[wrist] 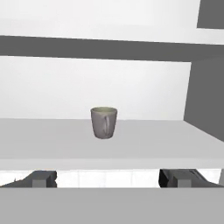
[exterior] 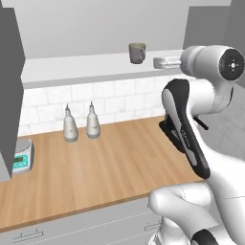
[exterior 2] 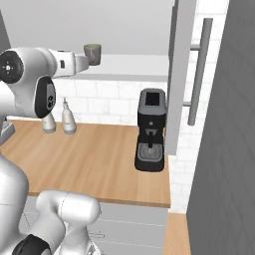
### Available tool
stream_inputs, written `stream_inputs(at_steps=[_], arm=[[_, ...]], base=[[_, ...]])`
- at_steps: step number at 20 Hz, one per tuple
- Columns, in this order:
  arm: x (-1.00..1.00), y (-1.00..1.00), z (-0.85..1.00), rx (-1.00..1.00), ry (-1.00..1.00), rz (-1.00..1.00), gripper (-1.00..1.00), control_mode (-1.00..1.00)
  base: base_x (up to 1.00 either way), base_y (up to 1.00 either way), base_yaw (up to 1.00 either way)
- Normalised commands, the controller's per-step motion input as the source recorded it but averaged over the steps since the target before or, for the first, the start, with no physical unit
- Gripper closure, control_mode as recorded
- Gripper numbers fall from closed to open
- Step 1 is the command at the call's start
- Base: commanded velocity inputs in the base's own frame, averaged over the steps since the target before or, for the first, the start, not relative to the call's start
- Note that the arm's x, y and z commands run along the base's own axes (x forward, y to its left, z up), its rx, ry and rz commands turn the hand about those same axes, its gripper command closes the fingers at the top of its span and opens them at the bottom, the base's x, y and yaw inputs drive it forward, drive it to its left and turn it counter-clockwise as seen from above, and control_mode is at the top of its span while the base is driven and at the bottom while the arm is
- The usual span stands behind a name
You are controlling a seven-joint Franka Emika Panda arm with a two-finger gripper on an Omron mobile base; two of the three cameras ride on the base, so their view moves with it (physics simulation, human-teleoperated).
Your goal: Gather all objects into one cabinet and sort the glasses and bowls to opposite sides.
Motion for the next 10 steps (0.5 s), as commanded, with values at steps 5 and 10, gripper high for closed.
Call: stream_inputs(at_steps=[5, 10], arm=[[0.06, 0.04, -0.02, 0.00, -0.01, 0.04, -1.00, -1.00], [0.00, 0.00, -0.01, 0.00, -0.01, 0.05, -1.00, -1.00]], base=[[0.00, 0.00, 0.00], [0.00, 0.00, 0.00]])
